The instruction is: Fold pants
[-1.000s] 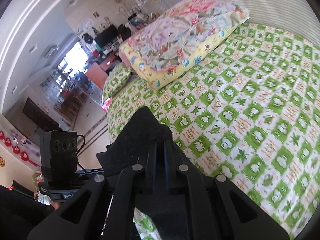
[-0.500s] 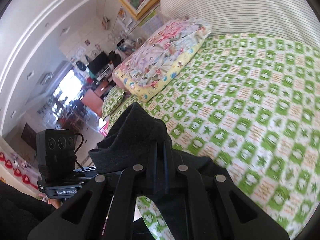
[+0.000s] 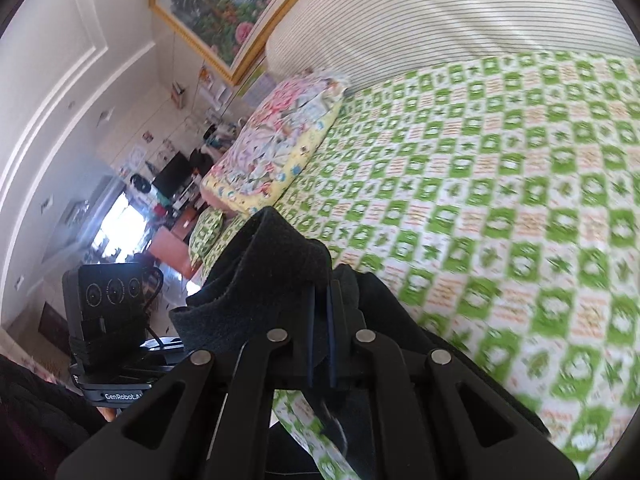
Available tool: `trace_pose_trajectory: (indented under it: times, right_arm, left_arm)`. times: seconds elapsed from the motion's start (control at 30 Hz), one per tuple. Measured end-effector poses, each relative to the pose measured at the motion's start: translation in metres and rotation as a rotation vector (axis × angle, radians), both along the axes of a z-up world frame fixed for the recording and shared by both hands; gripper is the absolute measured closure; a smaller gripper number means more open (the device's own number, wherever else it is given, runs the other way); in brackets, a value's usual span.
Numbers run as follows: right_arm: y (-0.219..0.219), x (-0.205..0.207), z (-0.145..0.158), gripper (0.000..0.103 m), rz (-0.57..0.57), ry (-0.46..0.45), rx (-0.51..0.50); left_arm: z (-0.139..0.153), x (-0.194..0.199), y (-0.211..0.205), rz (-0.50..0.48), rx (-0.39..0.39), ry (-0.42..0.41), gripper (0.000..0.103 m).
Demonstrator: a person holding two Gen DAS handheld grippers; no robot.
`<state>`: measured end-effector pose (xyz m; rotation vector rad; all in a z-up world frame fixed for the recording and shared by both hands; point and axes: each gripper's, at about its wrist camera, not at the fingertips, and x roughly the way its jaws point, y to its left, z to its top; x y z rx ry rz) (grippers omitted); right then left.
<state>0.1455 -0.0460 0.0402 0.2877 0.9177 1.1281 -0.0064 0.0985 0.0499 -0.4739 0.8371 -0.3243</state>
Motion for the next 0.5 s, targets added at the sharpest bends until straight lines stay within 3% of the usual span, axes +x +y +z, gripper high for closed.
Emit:
trace_pose_trajectory:
  times: [0.23, 0.5]
  right_arm:
    - [-0.052, -0.004, -0.017, 0.097, -0.089, 0.032, 0.021]
    - [-0.083, 0.001, -0.054, 0.097, -0.157, 0.101, 0.037]
  left_arm:
    - [-0.016, 0.016, -0.049, -0.086, 0.076, 0.014, 0.090]
    - [-0.038, 0.027, -0.074, -0.121, 0.143, 0.050, 0.089]
